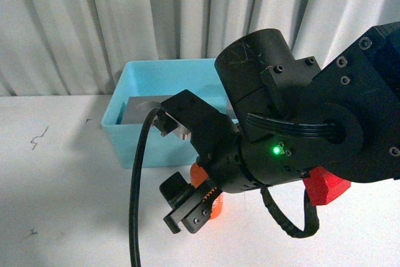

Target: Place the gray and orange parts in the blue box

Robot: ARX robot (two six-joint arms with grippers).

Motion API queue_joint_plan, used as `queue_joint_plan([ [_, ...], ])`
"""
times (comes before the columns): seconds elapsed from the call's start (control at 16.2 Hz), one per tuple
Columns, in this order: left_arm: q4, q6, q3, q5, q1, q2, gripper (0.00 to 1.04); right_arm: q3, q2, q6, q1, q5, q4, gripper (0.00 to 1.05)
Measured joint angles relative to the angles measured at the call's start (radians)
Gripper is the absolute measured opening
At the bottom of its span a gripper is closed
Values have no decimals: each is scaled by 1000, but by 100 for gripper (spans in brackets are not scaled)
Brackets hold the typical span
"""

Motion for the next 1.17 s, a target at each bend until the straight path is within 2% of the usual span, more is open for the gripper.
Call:
queue_joint_plan([
  [0.06, 0, 0, 0, 0, 0, 0, 98, 6, 0, 11, 0, 4, 10, 55],
  [0.12, 0, 0, 0, 0, 0, 0, 98, 6, -7, 11, 0, 4, 12, 47],
  [0.37, 0, 0, 0, 0, 0, 0, 98, -8, -263, 68, -43, -63, 96, 47],
  [0.49, 0, 0, 0, 0, 0, 0, 98, 163, -307, 118, -115, -29, 140, 47],
  [0.62, 0, 0, 0, 0, 0, 0, 98, 272, -199, 150, -146, 16, 119, 47],
  [0.93, 0, 0, 0, 0, 0, 0, 98, 428, 29, 208, -84, 79, 50, 47],
  [1.17, 0, 0, 0, 0, 0, 0, 98, 470, 113, 250, -85, 132, 24, 47],
])
